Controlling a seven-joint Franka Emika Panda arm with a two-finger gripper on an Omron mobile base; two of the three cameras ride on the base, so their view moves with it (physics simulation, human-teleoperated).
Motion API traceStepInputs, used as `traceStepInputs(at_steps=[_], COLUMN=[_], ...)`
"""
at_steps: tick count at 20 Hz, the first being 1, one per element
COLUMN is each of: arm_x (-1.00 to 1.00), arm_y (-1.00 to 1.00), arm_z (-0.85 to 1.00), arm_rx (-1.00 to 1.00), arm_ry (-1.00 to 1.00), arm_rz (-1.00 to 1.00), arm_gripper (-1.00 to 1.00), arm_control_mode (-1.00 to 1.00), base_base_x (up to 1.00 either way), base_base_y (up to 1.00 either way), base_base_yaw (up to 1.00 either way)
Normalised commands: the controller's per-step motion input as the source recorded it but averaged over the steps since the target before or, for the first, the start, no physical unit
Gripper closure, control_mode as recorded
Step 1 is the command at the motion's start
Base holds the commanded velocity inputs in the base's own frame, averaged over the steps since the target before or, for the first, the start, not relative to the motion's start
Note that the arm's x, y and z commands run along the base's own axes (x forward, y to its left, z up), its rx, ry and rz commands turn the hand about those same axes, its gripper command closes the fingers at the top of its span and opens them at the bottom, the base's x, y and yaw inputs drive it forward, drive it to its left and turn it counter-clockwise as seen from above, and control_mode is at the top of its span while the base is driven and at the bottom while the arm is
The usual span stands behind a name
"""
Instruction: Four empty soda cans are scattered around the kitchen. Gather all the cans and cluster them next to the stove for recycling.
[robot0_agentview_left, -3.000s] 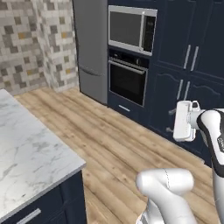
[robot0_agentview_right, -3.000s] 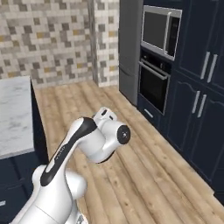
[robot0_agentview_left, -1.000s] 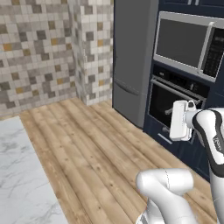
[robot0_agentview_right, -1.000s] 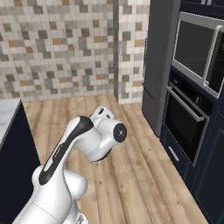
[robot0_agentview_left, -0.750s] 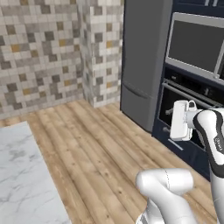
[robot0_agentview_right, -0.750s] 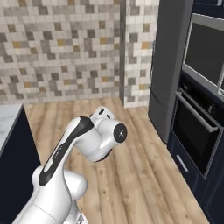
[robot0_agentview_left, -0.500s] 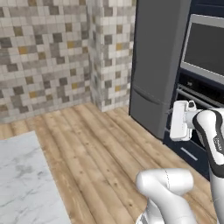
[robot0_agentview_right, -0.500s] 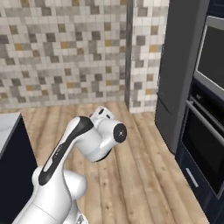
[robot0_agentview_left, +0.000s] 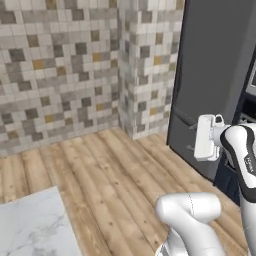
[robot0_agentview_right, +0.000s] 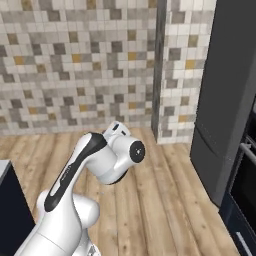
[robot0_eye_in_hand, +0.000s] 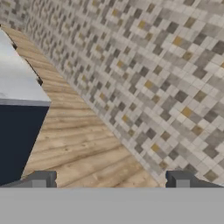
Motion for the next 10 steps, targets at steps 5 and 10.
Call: traceStepInputs(at_steps=[5,10], arm_x=[0.0,0.0], arm_y=[0.0,0.0], arm_z=[0.0,0.0], arm_rx=[0.0,0.0], arm_ry=[0.0,0.0], arm_rz=[0.0,0.0], arm_gripper=[-1.0,-1.0], arm_control_mode=[1.0,1.0], base_base_x=[1.0,1.0], base_base_y=[0.17,0.22], base_base_yaw=[0.08,0.08])
